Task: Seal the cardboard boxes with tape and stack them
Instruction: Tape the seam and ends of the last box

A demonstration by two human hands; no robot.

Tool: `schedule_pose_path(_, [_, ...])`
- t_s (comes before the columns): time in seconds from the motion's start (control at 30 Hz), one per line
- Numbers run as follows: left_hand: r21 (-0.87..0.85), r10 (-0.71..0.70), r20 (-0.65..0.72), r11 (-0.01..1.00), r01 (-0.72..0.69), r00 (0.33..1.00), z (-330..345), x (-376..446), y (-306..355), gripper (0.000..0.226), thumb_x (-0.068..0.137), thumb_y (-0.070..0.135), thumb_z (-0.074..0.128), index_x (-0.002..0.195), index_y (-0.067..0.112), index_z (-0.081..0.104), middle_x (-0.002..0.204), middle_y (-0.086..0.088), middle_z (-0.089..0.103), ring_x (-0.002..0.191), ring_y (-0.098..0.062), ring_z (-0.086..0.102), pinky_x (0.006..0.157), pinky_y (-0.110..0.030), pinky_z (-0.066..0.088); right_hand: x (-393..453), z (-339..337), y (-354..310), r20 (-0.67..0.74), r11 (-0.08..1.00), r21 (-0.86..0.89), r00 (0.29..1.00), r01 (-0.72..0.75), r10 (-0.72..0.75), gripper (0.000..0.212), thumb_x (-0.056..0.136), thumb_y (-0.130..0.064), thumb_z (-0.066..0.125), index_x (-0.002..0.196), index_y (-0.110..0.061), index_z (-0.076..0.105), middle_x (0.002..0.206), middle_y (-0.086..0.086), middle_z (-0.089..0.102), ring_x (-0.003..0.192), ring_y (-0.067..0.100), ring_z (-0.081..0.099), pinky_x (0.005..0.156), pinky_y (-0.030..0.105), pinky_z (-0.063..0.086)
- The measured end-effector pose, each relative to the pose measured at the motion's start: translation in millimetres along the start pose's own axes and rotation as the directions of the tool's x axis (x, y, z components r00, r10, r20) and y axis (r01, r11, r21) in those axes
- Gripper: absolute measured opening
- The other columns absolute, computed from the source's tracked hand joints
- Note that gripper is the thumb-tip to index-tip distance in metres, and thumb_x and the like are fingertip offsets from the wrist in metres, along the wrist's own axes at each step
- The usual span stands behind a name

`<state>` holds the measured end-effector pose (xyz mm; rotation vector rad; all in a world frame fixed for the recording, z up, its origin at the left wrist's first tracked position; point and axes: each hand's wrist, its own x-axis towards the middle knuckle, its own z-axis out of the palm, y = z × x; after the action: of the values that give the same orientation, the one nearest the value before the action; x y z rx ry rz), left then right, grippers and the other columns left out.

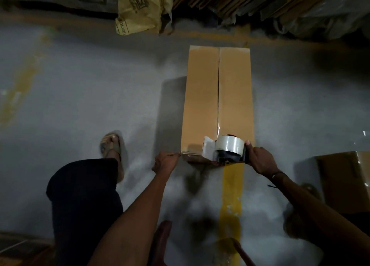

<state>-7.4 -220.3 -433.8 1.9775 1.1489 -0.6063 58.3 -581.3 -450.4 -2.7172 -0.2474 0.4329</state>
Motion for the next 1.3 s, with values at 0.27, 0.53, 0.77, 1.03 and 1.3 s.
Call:
schedule_pose_path(0.27, [-0.049, 0.218, -0.249, 0.97, -0.237, 0.944, 11.7, -14.7, 18.4, 0.022, 0.095, 0.021, 0.062, 0.112, 0.011, 0.073, 0.113, -0.014, 0.073, 0.107, -0.035, 0.068, 0.088, -0.034, 0.05, 0.5, -19.8, -18.2, 0.224, 0.999, -0.019, 0.974, 0.039, -0.034, 0.057, 0.103, -0.033, 0.023, 0.135, 0.004, 0.053, 0.06, 0.005, 0.063, 0.049, 0.034, 0.055, 0.043, 0.037, 0.043])
schedule_pose_path(0.53, [0.095, 0.314, -0.126, 0.948, -0.304, 0.941, 34.1, -21.1, 38.6, 0.081, 0.06, 0.042, 0.096, 0.123, 0.019, 0.05, 0.117, -0.013, 0.059, 0.112, -0.038, 0.059, 0.09, -0.054, 0.045, 2.1, -20.9, -32.9, 0.066, 0.972, -0.21, 0.991, -0.103, 0.119, 0.072, 0.105, -0.055, 0.007, 0.086, -0.001, 0.051, 0.068, 0.006, 0.052, 0.062, 0.028, 0.05, 0.071, 0.04, 0.053])
schedule_pose_path(0.77, [0.114, 0.357, -0.137, 0.932, -0.343, 0.924, 35.3, -1.8, 34.4, 0.087, 0.052, 0.049, 0.099, 0.117, 0.02, 0.048, 0.116, -0.015, 0.062, 0.112, -0.04, 0.06, 0.089, -0.063, 0.051, -7.0, -46.4, 13.2, 0.047, 0.966, -0.247, 0.994, -0.08, 0.095, 0.106, 0.083, -0.074, -0.021, 0.096, -0.002, 0.056, 0.075, 0.012, 0.059, 0.071, 0.036, 0.058, 0.068, 0.04, 0.049])
schedule_pose_path(1.03, [0.323, 0.383, -0.241, 0.898, -0.299, 0.892, 41.1, -29.8, 48.5, 0.083, 0.064, 0.034, 0.096, 0.127, 0.015, 0.045, 0.132, -0.019, 0.048, 0.123, -0.043, 0.049, 0.098, -0.06, 0.042, -28.7, -84.0, 100.1, 0.078, 0.969, -0.247, 0.997, 0.001, 0.019, 0.06, 0.097, -0.03, 0.027, 0.147, -0.001, 0.043, 0.068, 0.021, 0.064, 0.054, 0.043, 0.06, 0.042, 0.038, 0.042])
schedule_pose_path(1.3, [-0.027, 0.637, 0.312, 0.748, -0.663, 0.705, 142.5, -86.3, 99.3, 0.023, 0.088, 0.005, 0.066, 0.109, 0.012, 0.07, 0.108, -0.005, 0.075, 0.098, -0.023, 0.07, 0.085, -0.036, 0.056, -33.6, -69.2, 111.0, -0.03, 0.984, -0.157, 0.995, 0.088, -0.094, 0.063, 0.106, -0.036, 0.014, 0.142, 0.004, 0.046, 0.064, 0.023, 0.062, 0.05, 0.043, 0.059, 0.041, 0.04, 0.044])
